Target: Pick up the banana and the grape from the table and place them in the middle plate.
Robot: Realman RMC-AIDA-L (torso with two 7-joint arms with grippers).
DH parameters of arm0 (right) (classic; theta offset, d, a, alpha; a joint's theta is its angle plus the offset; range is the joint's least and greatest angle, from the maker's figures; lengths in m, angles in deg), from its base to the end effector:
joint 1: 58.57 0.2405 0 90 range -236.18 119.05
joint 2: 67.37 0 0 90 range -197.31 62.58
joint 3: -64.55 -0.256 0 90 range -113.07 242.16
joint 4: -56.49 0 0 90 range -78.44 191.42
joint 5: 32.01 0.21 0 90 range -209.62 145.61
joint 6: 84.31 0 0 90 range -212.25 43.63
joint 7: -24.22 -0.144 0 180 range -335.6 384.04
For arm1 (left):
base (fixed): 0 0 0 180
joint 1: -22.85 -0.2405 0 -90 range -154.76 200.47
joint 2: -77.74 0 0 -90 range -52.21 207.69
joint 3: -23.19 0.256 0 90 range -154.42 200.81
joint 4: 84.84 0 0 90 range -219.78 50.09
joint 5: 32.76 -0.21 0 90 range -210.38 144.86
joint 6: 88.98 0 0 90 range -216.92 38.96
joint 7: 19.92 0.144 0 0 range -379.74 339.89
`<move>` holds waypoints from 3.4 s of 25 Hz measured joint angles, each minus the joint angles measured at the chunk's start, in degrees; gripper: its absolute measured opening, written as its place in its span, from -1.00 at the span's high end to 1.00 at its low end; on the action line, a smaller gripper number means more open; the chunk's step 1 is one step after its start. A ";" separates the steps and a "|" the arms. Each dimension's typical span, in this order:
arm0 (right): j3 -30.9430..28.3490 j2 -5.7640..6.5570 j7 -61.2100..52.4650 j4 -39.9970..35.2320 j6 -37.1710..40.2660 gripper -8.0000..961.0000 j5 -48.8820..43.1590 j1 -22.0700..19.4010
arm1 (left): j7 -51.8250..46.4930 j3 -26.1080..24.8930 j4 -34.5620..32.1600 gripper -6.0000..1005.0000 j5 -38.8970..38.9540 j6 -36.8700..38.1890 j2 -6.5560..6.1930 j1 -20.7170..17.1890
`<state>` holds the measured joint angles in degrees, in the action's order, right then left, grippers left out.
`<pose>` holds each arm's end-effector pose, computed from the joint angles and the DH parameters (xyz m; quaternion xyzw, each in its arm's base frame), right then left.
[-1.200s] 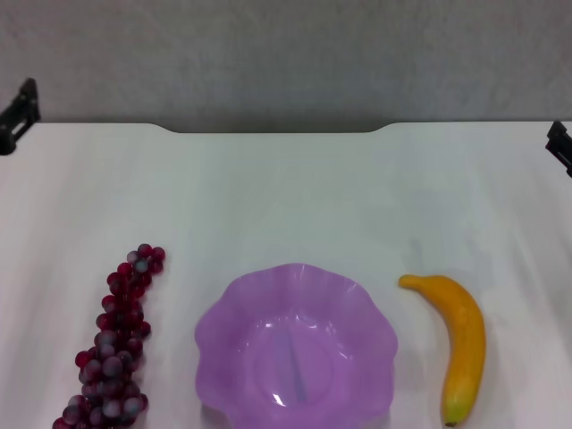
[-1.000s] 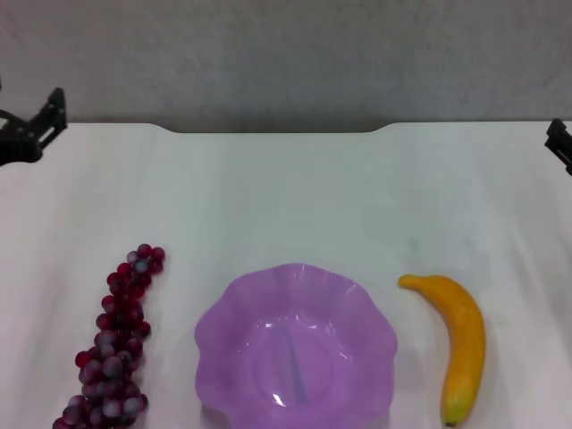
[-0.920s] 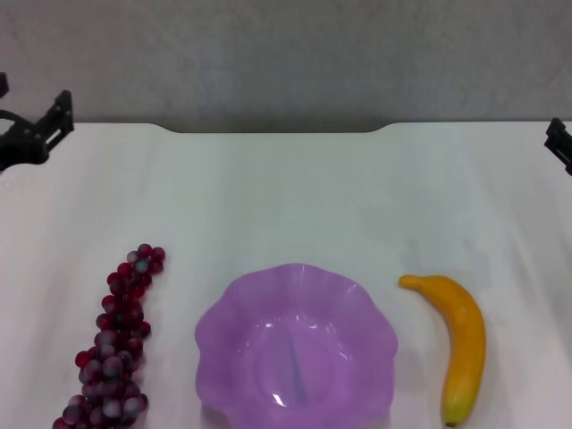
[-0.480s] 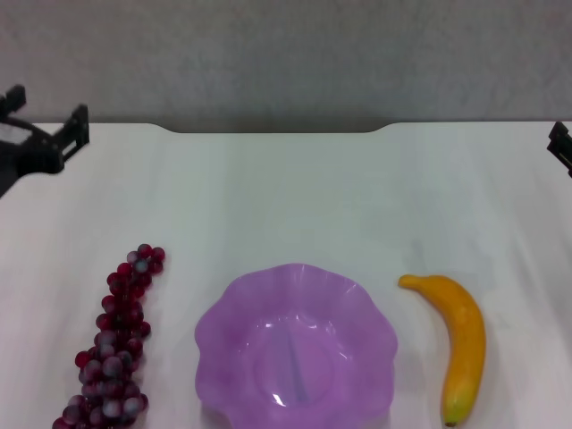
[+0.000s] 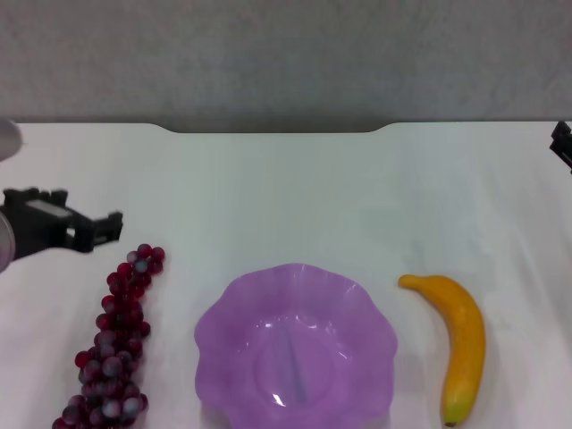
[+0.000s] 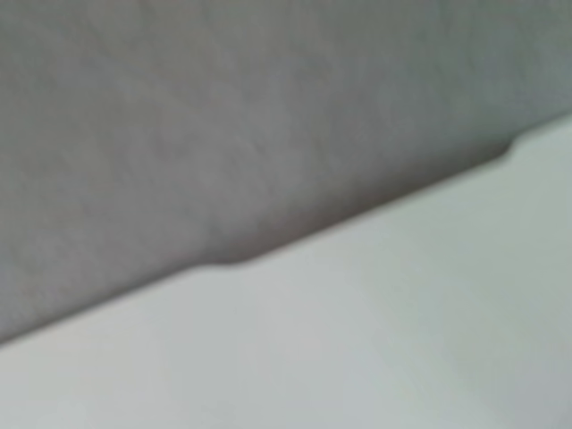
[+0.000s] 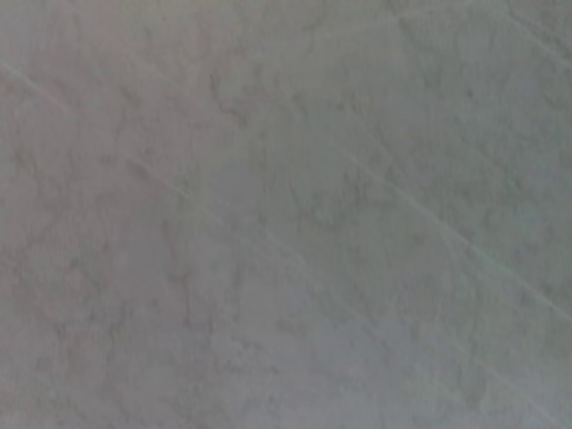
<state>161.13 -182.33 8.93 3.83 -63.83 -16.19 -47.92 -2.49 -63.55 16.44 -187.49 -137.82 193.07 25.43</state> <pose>0.3153 0.3678 0.0413 -0.6630 0.3609 0.2625 0.6011 -0.2225 0.3253 0.0572 -0.8198 -0.3289 -0.0073 0.4687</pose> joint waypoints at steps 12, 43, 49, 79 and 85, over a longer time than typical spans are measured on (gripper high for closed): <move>0.01 0.00 -0.06 -0.85 0.00 -0.80 0.07 -0.17 | -9.27 -2.93 0.64 -0.54 -6.06 -26.37 0.90 11.00; 0.07 0.09 -0.05 -0.95 0.00 -0.80 0.00 0.12 | -14.95 0.80 -25.21 -0.53 -9.85 -29.48 1.01 24.67; 0.10 0.09 -0.06 -0.95 0.00 -0.80 0.01 0.22 | -15.04 0.79 -30.45 -0.53 -9.80 -27.08 1.04 26.42; 0.11 0.09 -0.09 -0.89 0.00 -0.80 0.01 0.34 | -13.73 2.22 -32.56 0.60 -9.72 -25.24 0.93 27.39; 0.16 0.09 -0.03 -0.76 0.00 -0.80 0.01 0.34 | -12.91 2.34 -32.01 0.64 -9.72 -24.64 0.97 27.31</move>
<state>161.29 -182.24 8.91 3.07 -63.83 -16.19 -47.58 -15.40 -61.21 -15.57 -197.21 -162.46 194.04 52.75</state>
